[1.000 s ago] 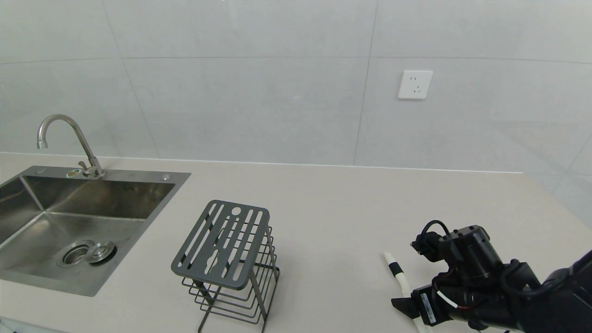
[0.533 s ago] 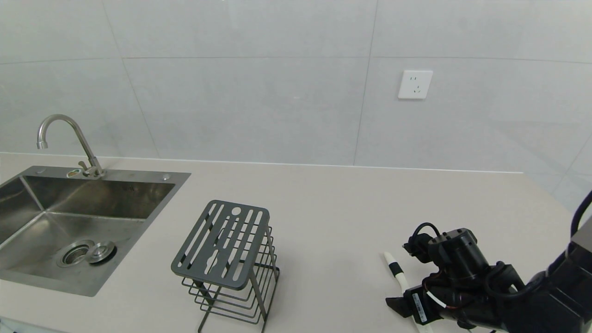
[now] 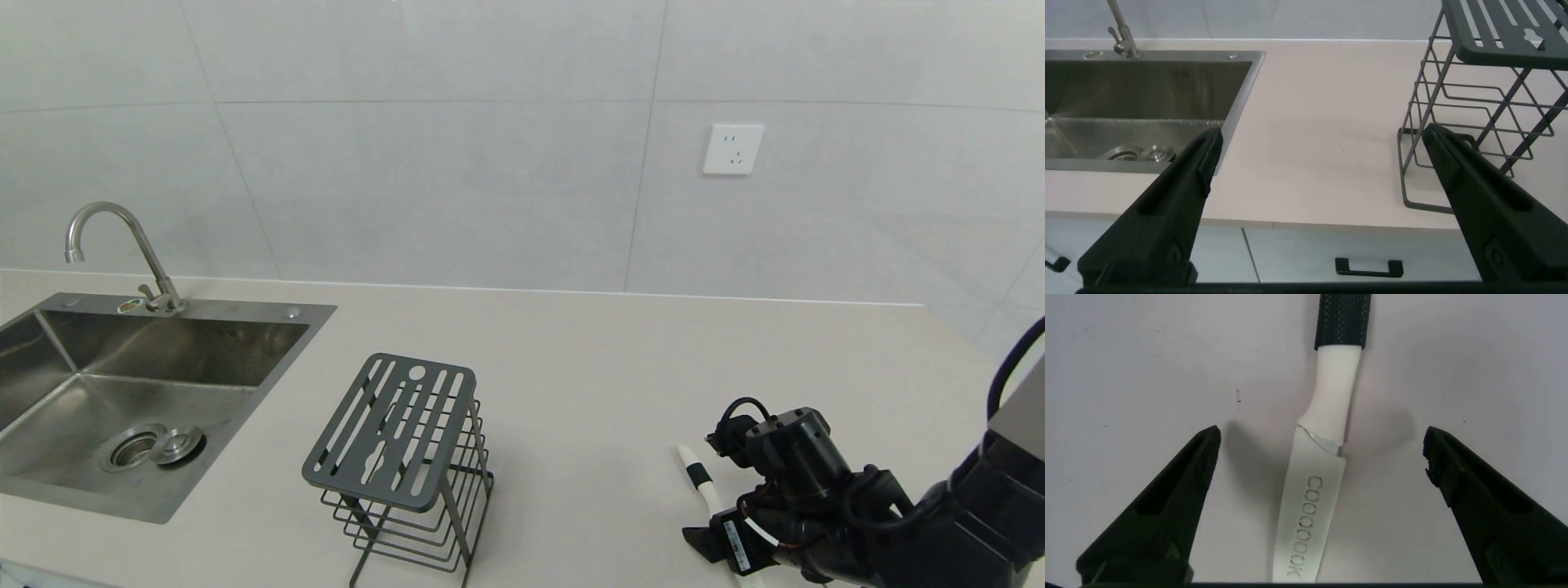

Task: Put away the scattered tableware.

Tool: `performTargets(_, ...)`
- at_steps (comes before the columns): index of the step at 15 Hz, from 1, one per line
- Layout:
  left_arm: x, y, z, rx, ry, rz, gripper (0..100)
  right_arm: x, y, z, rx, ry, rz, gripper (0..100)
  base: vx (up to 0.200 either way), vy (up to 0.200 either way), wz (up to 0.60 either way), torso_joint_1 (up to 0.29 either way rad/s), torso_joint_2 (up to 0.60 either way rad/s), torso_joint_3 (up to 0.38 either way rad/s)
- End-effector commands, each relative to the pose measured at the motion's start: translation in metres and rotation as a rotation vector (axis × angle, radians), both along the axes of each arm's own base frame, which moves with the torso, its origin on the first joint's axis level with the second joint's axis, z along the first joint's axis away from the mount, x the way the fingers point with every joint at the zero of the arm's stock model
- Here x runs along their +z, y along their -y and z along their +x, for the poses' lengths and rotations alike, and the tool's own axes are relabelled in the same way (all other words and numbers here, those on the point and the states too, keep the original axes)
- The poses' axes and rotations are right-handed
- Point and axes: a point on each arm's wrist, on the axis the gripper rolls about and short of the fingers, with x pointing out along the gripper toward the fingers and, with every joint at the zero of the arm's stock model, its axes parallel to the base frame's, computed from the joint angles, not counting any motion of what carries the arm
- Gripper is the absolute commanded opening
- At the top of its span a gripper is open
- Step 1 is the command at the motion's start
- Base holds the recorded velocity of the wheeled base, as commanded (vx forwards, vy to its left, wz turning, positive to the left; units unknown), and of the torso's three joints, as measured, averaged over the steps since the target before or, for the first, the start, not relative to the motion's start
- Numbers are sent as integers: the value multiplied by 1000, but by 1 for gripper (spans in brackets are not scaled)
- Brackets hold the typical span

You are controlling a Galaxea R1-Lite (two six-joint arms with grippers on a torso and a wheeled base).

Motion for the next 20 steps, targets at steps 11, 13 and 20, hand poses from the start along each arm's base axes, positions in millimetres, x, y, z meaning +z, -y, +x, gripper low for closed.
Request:
performTargets(11,0,0,0,0,-1,-3,100,-12,4,1,-24,-26,-3,0,0,0,0,0,0,0)
performTargets(13,0,0,0,0,-1,-3,100,-5,4,1,-25,-5,11,0,0,0,0,0,0,0)
performTargets(20,0,0,0,0,-1,-3,100,26,3,21,3,223,161,0,0,0,0,0,0,0)
